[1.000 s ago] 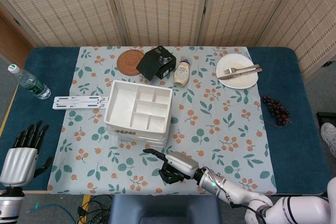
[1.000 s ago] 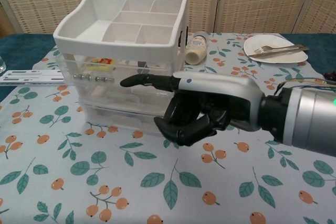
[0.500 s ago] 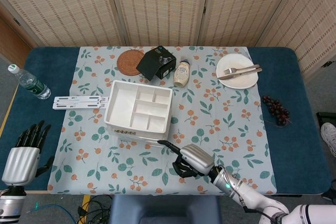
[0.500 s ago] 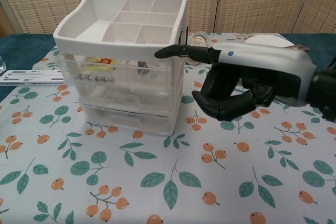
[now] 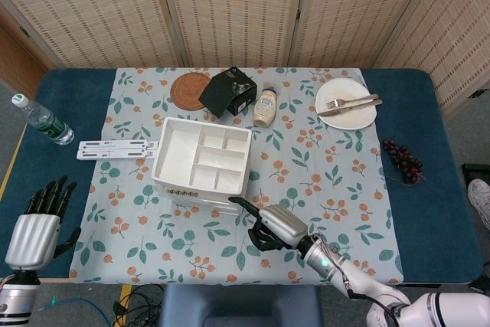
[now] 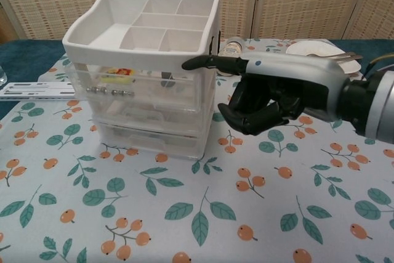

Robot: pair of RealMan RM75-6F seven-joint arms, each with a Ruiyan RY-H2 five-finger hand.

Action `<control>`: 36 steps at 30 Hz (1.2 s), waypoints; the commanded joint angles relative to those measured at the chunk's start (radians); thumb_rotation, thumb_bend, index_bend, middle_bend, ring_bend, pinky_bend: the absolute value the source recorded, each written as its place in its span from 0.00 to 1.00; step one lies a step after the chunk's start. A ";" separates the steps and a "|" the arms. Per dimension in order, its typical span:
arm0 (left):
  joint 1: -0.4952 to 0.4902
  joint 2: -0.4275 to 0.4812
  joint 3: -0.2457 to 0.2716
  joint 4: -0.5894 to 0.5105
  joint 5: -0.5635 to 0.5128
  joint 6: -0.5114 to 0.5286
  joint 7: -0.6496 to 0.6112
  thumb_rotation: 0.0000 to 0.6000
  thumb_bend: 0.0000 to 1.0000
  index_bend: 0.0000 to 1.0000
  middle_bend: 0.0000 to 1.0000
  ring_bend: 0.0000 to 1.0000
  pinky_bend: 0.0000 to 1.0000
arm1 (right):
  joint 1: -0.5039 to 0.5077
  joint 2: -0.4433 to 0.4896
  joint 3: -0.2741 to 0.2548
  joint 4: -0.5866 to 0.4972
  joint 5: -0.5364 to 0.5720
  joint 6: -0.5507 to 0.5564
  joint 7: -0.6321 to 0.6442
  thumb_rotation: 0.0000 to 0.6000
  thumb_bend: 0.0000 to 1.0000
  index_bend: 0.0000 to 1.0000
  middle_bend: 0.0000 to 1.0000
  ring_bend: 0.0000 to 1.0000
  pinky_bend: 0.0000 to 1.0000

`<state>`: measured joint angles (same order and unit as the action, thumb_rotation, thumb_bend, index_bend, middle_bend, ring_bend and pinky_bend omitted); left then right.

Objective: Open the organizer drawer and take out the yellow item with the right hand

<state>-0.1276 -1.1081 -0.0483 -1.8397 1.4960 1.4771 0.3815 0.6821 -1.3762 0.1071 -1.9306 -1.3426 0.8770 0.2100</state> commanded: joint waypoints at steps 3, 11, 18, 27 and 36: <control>-0.003 -0.002 0.000 0.002 -0.001 -0.004 -0.002 1.00 0.29 0.00 0.00 0.04 0.13 | 0.040 -0.022 0.035 0.007 0.064 -0.048 -0.013 1.00 0.69 0.00 0.96 1.00 0.93; -0.003 -0.002 0.000 0.005 -0.003 -0.005 -0.005 1.00 0.29 0.00 0.00 0.04 0.13 | 0.082 -0.026 0.056 0.003 0.160 -0.112 -0.026 1.00 0.69 0.00 0.96 1.00 0.93; -0.005 -0.006 0.001 0.007 -0.006 -0.007 -0.003 1.00 0.29 0.00 0.00 0.04 0.13 | 0.108 -0.009 0.061 -0.008 0.215 -0.141 -0.056 1.00 0.69 0.00 0.96 1.00 0.93; -0.007 -0.008 0.000 0.008 -0.011 -0.012 0.000 1.00 0.29 0.00 0.00 0.04 0.13 | 0.104 -0.003 0.050 -0.018 0.188 -0.144 -0.045 1.00 0.69 0.00 0.96 1.00 0.93; -0.009 -0.011 0.001 0.005 -0.012 -0.012 0.007 1.00 0.29 0.00 0.00 0.04 0.13 | 0.090 0.016 0.025 -0.041 0.114 -0.152 -0.013 1.00 0.70 0.05 0.96 1.00 0.93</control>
<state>-0.1363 -1.1191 -0.0471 -1.8347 1.4840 1.4650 0.3880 0.7747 -1.3637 0.1366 -1.9674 -1.2224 0.7270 0.1930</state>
